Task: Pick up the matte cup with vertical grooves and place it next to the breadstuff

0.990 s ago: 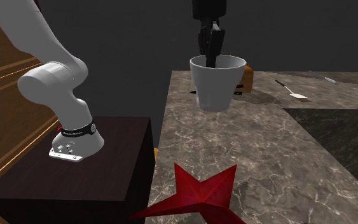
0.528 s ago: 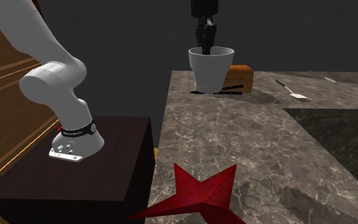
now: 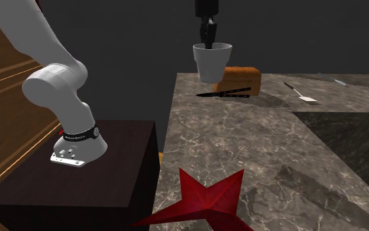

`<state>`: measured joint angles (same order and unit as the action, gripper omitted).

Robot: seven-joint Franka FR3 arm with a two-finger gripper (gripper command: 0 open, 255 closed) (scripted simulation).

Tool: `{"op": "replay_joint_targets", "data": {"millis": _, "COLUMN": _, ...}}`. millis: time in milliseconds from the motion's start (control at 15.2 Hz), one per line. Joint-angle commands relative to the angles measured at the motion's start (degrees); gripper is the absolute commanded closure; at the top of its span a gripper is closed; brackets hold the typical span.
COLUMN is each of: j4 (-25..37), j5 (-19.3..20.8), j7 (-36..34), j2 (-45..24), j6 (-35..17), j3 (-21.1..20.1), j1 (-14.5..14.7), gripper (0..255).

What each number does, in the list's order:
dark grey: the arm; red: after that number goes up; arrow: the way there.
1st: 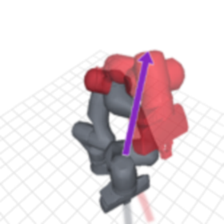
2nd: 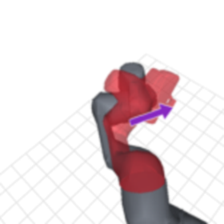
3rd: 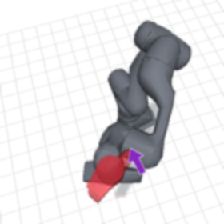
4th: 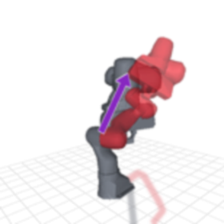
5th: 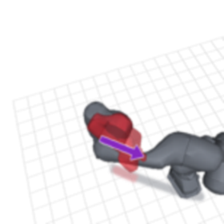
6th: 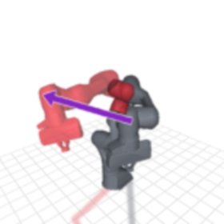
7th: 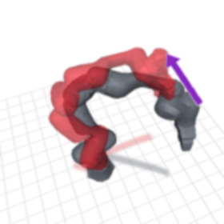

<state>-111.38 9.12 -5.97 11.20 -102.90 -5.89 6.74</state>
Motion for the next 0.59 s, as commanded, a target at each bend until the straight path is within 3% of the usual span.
{"op": "replay_joint_targets", "data": {"millis": 0, "j4": 2.79, "j5": 0.03, "j7": -2.91, "j2": -2.31, "j6": 0.93, "j3": -1.81, "j1": 1.12, "gripper": 255}}
{"op": "replay_joint_targets", "data": {"millis": 528, "j4": 12.07, "j5": 1.13, "j7": -13.72, "j2": -10.12, "j6": 4.45, "j3": -8.05, "j1": 5.86, "gripper": 255}}
